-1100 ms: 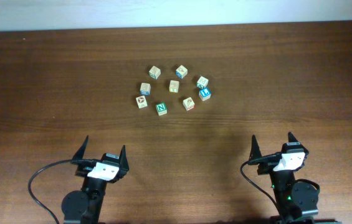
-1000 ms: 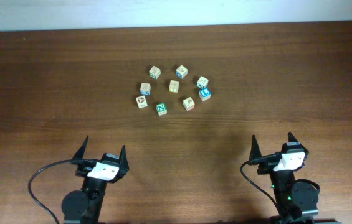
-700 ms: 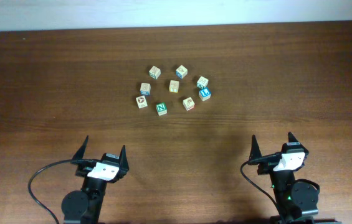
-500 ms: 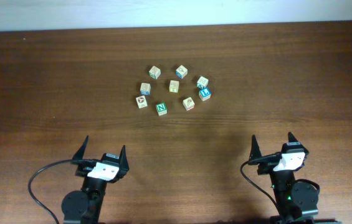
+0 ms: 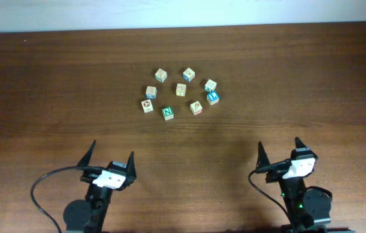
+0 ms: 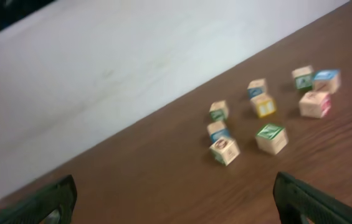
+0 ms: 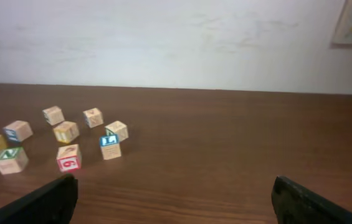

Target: Rotate 4 blocks

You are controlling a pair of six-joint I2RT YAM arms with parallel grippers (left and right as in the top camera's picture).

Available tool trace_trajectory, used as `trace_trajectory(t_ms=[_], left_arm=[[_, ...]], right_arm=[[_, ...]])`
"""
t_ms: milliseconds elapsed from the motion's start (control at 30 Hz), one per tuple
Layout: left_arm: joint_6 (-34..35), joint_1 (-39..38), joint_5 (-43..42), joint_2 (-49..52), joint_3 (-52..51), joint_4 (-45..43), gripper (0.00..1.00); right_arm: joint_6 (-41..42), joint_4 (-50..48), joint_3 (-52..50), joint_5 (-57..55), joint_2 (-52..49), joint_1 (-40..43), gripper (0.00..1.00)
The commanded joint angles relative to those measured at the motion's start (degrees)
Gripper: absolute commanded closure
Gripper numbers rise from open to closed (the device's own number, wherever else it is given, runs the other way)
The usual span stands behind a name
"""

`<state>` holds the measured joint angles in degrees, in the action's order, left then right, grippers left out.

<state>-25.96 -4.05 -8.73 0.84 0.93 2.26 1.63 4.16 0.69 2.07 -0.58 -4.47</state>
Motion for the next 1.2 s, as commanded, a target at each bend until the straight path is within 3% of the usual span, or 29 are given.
trace_trajectory(t_ms=[0,233,333,467,567,700,800,900,933,967,1000,1067,1167], left_arm=[[-0.70,-0.17,-6.58,-0.55,-0.39,-2.82,0.01],[4.07,-0.17,-12.13,2.62,3.72,-7.37,0.01],[5.77,-0.17,-12.13,11.37,11.69,-6.58,0.01],[5.75,-0.17,-15.02,30.14,24.41,-5.14,0.01],[5.75,-0.17,-22.10,45.99,37.70,1.62,0.01],[5.73,-0.17,-26.05,70.23,63.80,25.24,0.01],[5.75,-0.17,-26.03,75.03,66.73,26.99,0.01],[5.75,-0.17,-26.05,75.12,66.73,27.67,0.01],[5.73,-0.17,-25.97,75.12,66.73,27.98,0.01],[5.79,-0.17,-23.37,75.12,66.73,27.32,0.01],[11.26,-0.17,-16.46,75.23,66.73,27.19,0.01],[14.67,-0.17,-5.64,76.00,66.90,27.19,0.01],[19.58,-0.17,2.67,81.57,70.16,27.28,0.01]], right_arm=[[2.27,-0.11,1.22,2.67,0.22,0.37,0.01],[2.27,5.60,12.72,5.60,-0.02,0.37,0.01],[2.25,7.04,16.37,8.09,-1.57,0.37,0.02],[2.27,7.10,21.40,11.50,-8.85,0.37,0.02],[2.25,8.28,27.71,15.63,-18.38,0.37,0.02],[2.27,21.16,46.18,18.67,-40.26,0.37,0.02],[2.27,28.46,56.92,24.87,-56.41,0.37,0.02],[2.27,22.18,58.49,29.20,-69.92,0.37,0.02],[2.29,19.28,58.49,30.77,-74.79,0.35,0.06],[3.69,18.01,58.49,30.10,-78.18,0.33,0.17],[6.40,16.96,58.49,26.71,-80.02,-0.07,0.18],[10.38,15.65,58.53,17.29,-80.59,-2.69,0.18],[15.67,12.20,58.53,3.10,-81.40,-9.16,0.19]])
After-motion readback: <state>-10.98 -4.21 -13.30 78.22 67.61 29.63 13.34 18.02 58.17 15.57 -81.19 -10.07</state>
